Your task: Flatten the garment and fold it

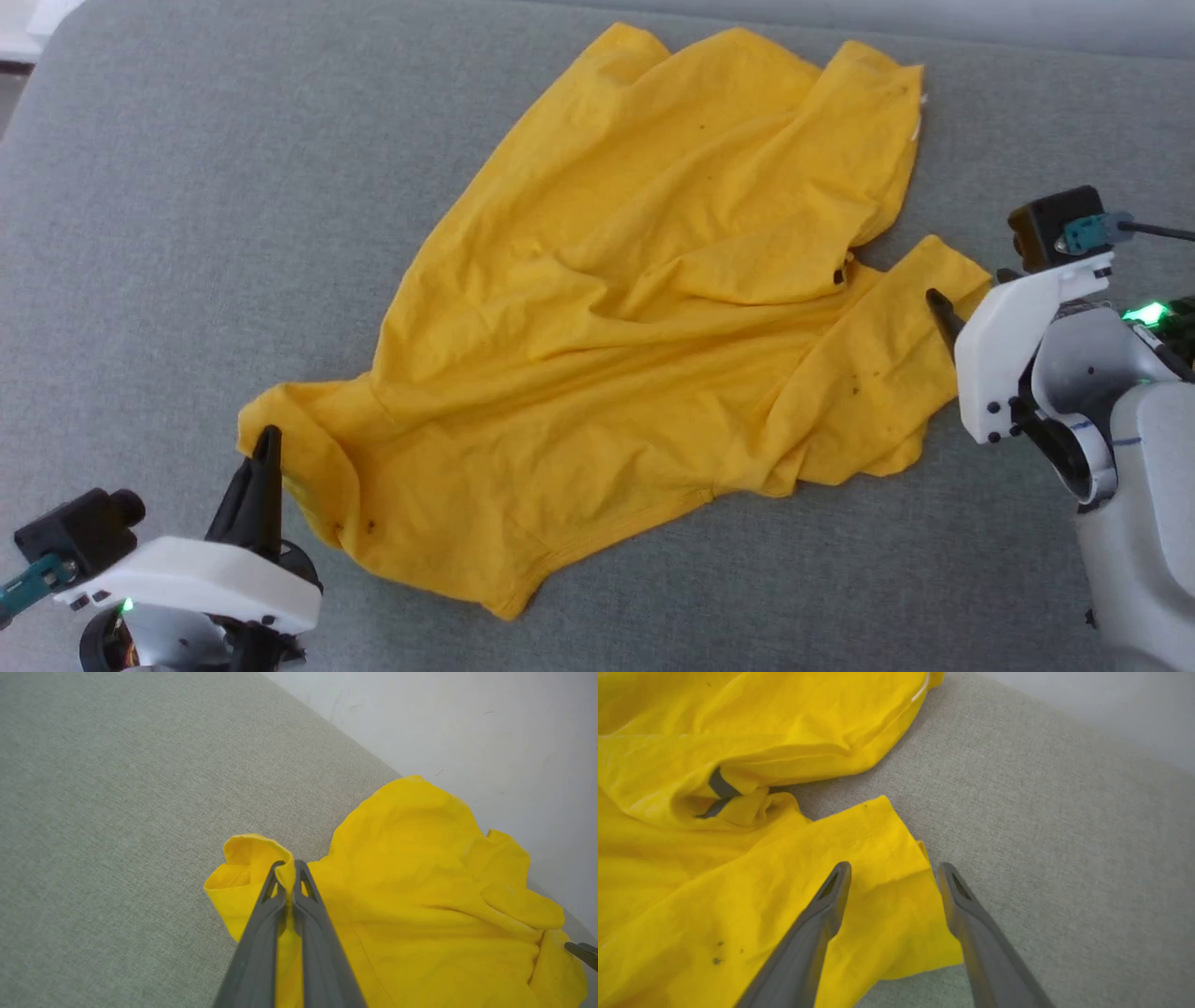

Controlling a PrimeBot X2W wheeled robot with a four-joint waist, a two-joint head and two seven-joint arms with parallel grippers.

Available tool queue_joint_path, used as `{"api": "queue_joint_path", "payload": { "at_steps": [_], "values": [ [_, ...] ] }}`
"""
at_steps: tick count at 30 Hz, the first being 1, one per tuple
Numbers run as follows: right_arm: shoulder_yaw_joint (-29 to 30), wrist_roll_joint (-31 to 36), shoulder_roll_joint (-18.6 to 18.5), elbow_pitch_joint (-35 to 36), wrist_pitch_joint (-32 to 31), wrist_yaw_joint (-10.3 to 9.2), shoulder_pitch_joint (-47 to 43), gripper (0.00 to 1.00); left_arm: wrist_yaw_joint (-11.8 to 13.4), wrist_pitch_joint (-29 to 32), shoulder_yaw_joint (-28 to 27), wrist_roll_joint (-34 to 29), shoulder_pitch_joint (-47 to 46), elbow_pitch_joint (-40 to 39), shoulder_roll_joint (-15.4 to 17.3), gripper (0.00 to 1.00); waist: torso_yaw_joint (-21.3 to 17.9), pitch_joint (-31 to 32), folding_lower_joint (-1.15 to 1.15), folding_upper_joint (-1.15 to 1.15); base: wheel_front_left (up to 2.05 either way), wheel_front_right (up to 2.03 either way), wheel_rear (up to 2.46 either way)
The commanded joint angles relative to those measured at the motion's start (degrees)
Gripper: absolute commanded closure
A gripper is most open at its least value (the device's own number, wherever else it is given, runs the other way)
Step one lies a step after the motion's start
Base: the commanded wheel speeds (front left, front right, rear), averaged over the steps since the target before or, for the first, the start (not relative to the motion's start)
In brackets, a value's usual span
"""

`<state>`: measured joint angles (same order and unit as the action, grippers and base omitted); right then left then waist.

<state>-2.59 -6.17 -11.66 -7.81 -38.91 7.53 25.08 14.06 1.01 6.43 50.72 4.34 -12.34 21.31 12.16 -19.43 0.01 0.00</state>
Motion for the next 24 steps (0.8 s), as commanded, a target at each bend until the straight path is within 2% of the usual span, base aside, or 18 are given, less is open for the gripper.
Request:
{"api": "queue_joint_path", "payload": {
  "at_steps": [1, 5, 10, 11, 12, 13, 14, 24],
  "values": [
    [-0.36, -0.34, -0.58, -0.45, -0.32, -0.04, 1.19, 0.0, -0.61, 0.05, 0.14, 0.36, -1.19, 0.22, -0.22, 1.0, 0.99, -1.31, -0.01, 0.0, 0.0, 0.0, 0.0],
    [-1.34, -0.75, -1.79, -2.24, -0.27, -0.04, 2.84, 0.0, -1.21, 0.02, 0.59, 0.59, -2.43, 0.9, -0.5, 1.0, 1.65, -2.76, -0.01, 0.0, 0.0, 0.0, 0.0],
    [-1.32, -1.27, -1.55, -4.07, -0.41, -0.04, 3.82, 0.0, -1.8, -0.09, 1.01, 0.71, -3.61, 1.87, -0.71, 1.0, 1.98, -3.68, -0.01, 0.0, 0.0, 0.0, 0.0],
    [-1.05, -1.33, -1.24, -4.31, -0.71, -0.04, 3.85, 0.36, -1.87, -0.13, 1.06, 0.73, -3.77, 2.07, -0.74, 1.0, 1.99, -3.72, -0.01, 0.0, 0.0, 0.0, 0.0],
    [-1.01, -1.39, -1.02, -4.37, -0.94, -0.04, 3.88, 0.61, -1.93, -0.17, 1.07, 0.76, -3.88, 2.25, -0.76, 1.0, 1.97, -3.73, -0.01, 0.0, 0.0, 0.0, 0.0],
    [-0.9, -1.4, -0.89, -4.29, -1.03, -0.04, 3.97, 0.75, -1.96, -0.16, 1.08, 0.79, -3.95, 2.43, -0.74, 1.0, 1.91, -3.71, -0.01, 0.0, 0.0, 0.0, 0.0],
    [-0.78, -1.29, -0.85, -4.05, -0.92, -0.04, 4.1, 0.99, -1.98, -0.14, 1.08, 0.82, -4.02, 2.58, -0.71, 1.0, 1.83, -3.65, -0.01, 0.0, 0.0, 0.0, 0.0],
    [0.32, -1.34, -0.88, -0.65, 2.06, -0.04, 3.49, 1.0, -1.71, -0.36, 0.95, 0.85, -3.76, 2.97, -0.6, 1.0, 0.44, -1.25, -0.01, 0.0, 0.0, 0.0, 0.0]
  ]
}}
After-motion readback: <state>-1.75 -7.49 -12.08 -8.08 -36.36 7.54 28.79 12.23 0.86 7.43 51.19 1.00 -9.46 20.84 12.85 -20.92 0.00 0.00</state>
